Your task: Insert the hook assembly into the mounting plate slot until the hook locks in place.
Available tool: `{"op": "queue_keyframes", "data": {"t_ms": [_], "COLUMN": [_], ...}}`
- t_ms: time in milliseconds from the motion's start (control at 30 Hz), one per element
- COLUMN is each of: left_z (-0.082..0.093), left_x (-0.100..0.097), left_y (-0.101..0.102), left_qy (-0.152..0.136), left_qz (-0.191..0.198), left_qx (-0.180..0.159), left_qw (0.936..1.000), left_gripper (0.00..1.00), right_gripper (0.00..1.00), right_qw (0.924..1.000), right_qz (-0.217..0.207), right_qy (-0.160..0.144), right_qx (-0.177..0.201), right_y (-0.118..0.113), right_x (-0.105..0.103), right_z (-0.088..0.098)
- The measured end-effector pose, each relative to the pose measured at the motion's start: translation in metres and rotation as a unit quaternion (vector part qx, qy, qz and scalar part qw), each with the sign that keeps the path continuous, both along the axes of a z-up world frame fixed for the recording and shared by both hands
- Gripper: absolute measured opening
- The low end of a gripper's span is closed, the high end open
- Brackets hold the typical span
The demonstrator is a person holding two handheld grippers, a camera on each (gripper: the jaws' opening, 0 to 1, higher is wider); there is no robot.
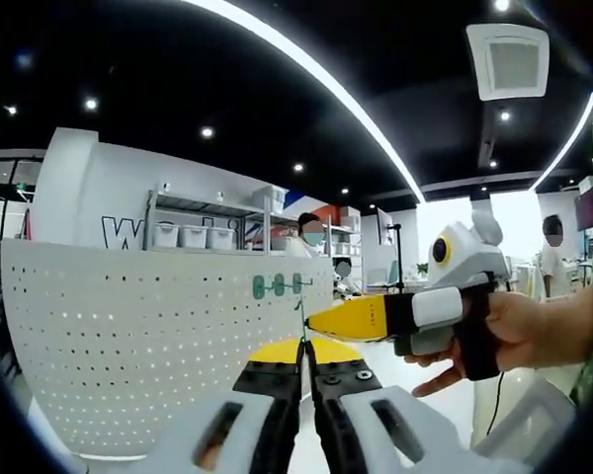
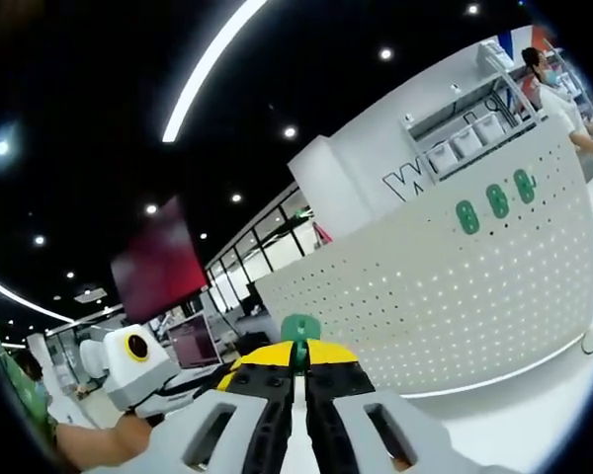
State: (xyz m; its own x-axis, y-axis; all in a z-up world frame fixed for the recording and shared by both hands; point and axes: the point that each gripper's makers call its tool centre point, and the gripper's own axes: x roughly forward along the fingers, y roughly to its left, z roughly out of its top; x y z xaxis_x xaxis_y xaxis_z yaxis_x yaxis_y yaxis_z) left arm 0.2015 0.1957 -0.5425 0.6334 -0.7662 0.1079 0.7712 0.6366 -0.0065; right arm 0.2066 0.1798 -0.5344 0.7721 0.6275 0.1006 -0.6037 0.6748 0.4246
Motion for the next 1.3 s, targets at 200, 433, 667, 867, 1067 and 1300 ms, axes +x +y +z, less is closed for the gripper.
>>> {"op": "queue_keyframes", "data": {"t_ms": [200,433,667,867,1067,1300], "left_z": [-0.002,-0.004,-0.007,-0.01,-0.021,-0.025], "left_x": [0.0,-0.001,-0.002,-0.004,-0.01,-0.016], "left_y": [0.0,-0.001,0.0,0.002,0.003,0.003], "left_qy": [0.008,0.011,0.022,0.036,0.046,0.058], "left_qz": [-0.005,-0.01,-0.018,-0.029,-0.045,-0.055], "left_qx": [0.013,0.032,0.04,0.048,0.078,0.078], "left_qw": [0.9999,0.9994,0.9988,0.9978,0.9949,0.9938], "left_gripper": [0.11,0.17,0.28,0.44,0.56,0.67], "right_gripper": [0.01,0.01,0.01,0.01,0.01,0.01], "right_qw": [0.9999,0.9987,0.9948,0.9922,0.987,0.9765], "right_qz": [-0.006,-0.024,-0.042,-0.048,-0.06,-0.08], "right_qy": [-0.008,-0.026,-0.049,-0.056,-0.064,-0.079], "right_qx": [-0.01,-0.036,-0.079,-0.1,-0.135,-0.183], "right_y": [-0.003,-0.008,-0.013,-0.014,-0.014,-0.017], "right_x": [0.0,0.003,0.005,0.008,0.01,0.014], "right_z": [0.0,0.003,0.004,0.002,-0.001,-0.003]}}
